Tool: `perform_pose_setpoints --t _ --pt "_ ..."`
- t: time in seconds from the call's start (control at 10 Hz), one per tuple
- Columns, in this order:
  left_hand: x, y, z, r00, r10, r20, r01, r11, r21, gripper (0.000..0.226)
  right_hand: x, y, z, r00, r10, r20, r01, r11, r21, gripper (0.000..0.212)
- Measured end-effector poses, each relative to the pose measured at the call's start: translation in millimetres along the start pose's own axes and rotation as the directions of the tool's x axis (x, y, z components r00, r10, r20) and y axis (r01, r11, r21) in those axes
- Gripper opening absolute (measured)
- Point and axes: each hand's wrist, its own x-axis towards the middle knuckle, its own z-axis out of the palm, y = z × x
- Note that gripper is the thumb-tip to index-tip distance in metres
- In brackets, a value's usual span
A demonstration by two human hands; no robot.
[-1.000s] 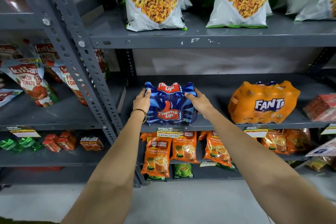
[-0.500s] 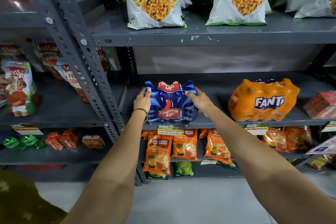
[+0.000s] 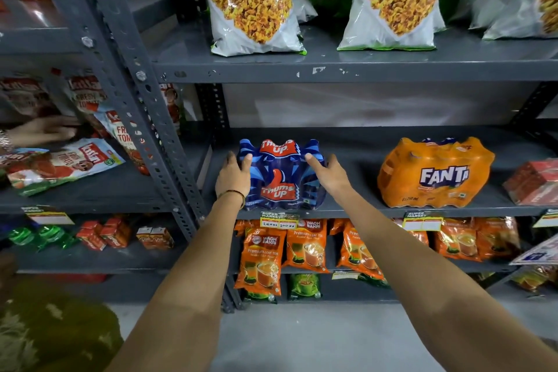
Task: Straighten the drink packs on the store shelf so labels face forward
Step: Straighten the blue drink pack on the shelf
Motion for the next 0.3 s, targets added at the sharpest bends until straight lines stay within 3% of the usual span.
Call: perform_pose_setpoints --t 0.1,0.2,0.3 --pt "-15 -1 2 0.975 0.201 -0.095 -0.17 0.949 0.266 0.063 -16 7 -8 0.975 -0.192 -0.112 0.163 0.96 -0.226 0.075" --pt "-37 5 1 0.926 0.367 -0.09 -0.29 0.843 0.454 0.065 -36 14 -20 0.894 -0.426 -0.136 0.283 0.774 -0.567 0.069" --pt "-63 18 -1 0.87 0.487 -0.075 -0.386 0.769 0.51 0.067 -60 13 -32 0.822 -0.558 -0.113 0.303 0.597 -0.743 0.065"
